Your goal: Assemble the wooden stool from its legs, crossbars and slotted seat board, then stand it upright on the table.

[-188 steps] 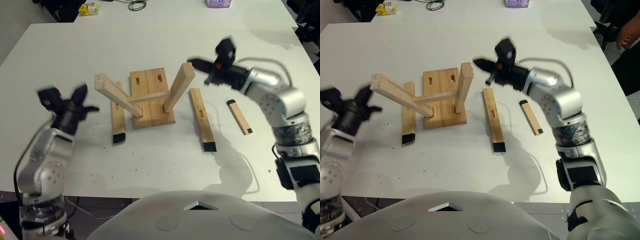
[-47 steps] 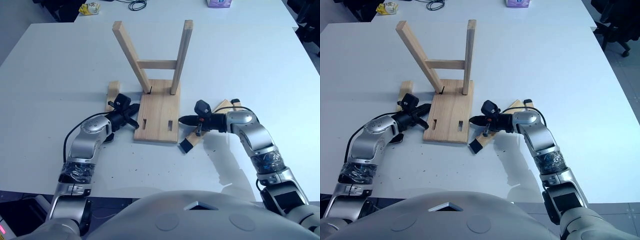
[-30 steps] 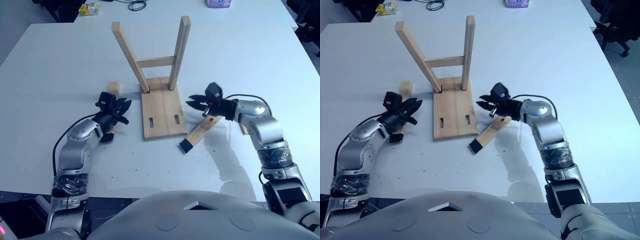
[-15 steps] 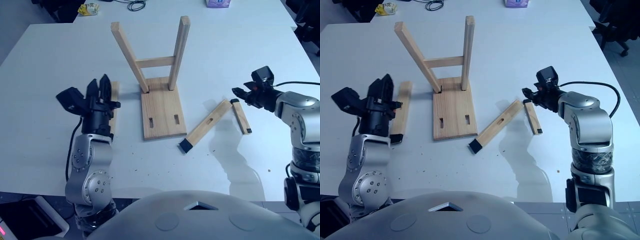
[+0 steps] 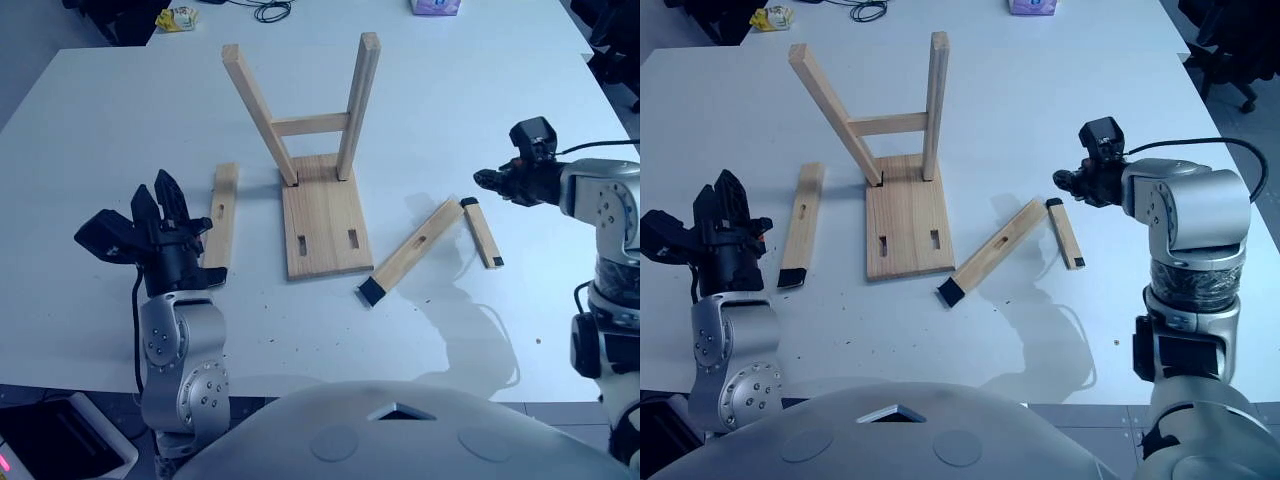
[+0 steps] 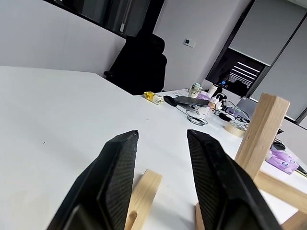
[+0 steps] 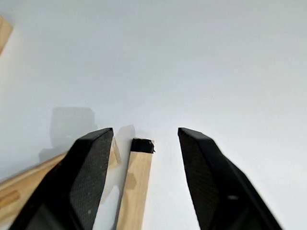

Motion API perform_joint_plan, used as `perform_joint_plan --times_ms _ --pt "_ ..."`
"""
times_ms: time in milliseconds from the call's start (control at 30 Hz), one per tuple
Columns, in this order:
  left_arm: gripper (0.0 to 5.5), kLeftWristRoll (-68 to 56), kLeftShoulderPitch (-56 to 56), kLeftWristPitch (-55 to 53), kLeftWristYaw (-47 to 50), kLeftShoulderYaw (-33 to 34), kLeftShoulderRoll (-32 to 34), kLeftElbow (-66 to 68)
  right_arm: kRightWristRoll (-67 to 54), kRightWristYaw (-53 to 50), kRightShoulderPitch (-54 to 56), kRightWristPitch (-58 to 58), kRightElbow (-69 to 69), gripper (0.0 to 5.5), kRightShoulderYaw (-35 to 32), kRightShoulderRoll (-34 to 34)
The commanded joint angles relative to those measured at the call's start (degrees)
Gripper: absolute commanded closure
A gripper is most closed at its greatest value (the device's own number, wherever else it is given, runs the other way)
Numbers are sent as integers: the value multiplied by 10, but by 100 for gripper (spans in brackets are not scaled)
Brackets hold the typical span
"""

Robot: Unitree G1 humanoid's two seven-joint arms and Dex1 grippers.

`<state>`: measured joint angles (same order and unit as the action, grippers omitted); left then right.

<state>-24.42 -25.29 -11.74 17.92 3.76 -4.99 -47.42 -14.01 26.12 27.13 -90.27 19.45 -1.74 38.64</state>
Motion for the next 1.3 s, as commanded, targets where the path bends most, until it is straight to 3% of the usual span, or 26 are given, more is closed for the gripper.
perform_joint_plan --times_ms 33,367,800,1167,1300 --pt "360 20 -16 27 17 -21 -50 14 -25 35 -8 17 -43 300 35 57" --pt "360 37 15 44 21 -33 -33 48 -64 116 35 58 -166 300 118 107" --pt "360 22 43 40 13 -20 -14 72 -99 113 1 3 -149 300 97 94" --pt "360 10 58 18 6 -1 0 70 -66 -8 -112 -18 -65 300 14 -7" --pt "360 -2 84 -4 0 18 14 76 -28 -76 -157 19 -49 375 -39 -76"
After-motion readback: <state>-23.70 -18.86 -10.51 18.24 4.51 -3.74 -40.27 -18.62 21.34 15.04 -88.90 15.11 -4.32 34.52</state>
